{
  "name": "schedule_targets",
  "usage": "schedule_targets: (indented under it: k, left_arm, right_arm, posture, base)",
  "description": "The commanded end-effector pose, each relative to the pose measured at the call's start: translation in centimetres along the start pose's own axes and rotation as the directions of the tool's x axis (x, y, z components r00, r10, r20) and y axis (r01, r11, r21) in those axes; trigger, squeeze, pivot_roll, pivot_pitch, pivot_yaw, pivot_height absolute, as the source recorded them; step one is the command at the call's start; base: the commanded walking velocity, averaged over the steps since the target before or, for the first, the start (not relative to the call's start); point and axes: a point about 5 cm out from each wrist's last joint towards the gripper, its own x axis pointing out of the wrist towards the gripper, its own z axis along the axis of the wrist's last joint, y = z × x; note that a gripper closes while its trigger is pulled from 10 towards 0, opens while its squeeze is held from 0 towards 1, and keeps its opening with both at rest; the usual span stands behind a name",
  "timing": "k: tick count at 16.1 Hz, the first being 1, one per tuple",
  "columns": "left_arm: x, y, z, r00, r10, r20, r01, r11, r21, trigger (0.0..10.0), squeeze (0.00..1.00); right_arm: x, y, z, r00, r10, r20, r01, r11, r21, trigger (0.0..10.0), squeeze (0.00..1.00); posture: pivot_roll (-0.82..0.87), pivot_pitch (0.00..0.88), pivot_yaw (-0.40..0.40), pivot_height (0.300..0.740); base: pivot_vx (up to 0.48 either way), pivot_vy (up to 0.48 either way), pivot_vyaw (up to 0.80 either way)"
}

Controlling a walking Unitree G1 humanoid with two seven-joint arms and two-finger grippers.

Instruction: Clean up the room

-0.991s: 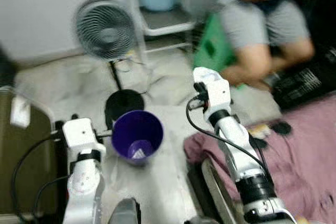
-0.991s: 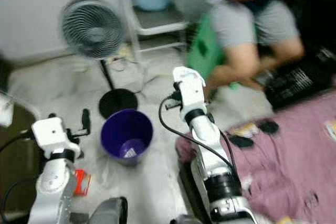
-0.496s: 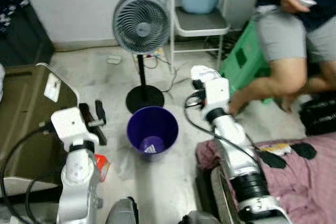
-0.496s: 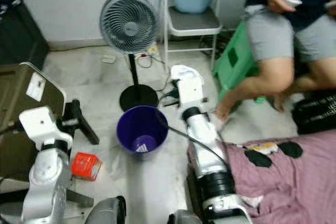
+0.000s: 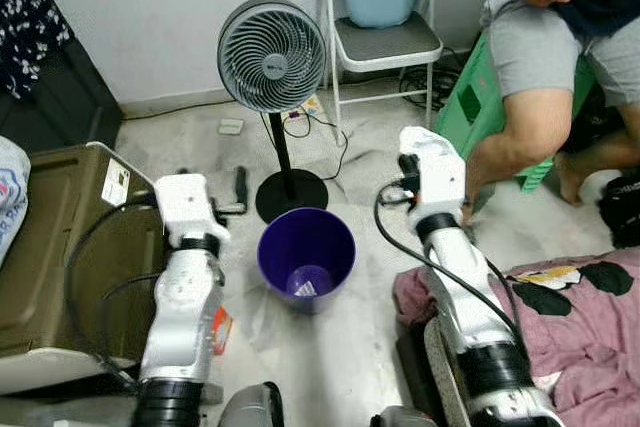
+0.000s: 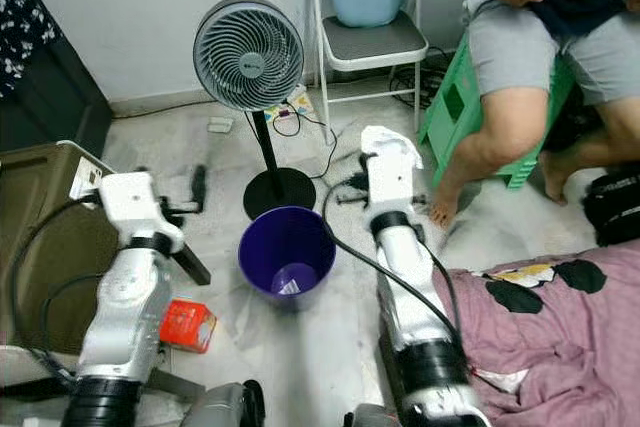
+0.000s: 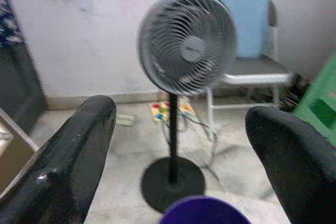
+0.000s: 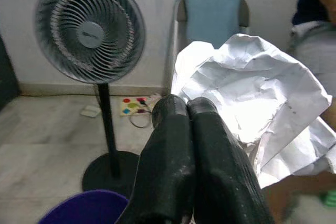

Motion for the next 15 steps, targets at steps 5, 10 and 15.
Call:
schedule_targets:
  k: [5, 10, 15]
  left_arm:
    - [-0.3, -0.2, -0.5, 0.999, -0.049, -0.018, 0.049, 0.999, -0.017, 10.0, 0.00]
    - [-1.0, 0.4, -0.4, 1.000, -0.012, -0.012, 0.012, 1.000, -0.012, 10.0, 0.00]
    - [-1.3, 1.3, -0.2, 1.000, 0.017, -0.007, -0.017, 1.000, 0.004, 10.0, 0.00]
  right_arm:
    - [-0.3, 0.8, 0.6, 1.000, 0.006, 0.020, -0.006, 1.000, -0.013, 10.0, 0.00]
    - [0.1, 1.2, 0.9, 0.999, 0.022, 0.023, -0.022, 1.000, 0.014, 10.0, 0.00]
    - [0.6, 1.6, 0.7, 1.000, 0.016, 0.000, -0.016, 0.998, 0.061, 10.0, 0.00]
  posture:
    - [-0.19, 0.119, 0.094, 0.740]
    - [-0.17, 0.129, 0.072, 0.740]
    - [-0.16, 0.128, 0.069, 0.740]
  base:
    - [0.000, 0.000, 0.48]
    - [0.000, 0.000, 0.76]
    - [0.000, 0.000, 0.00]
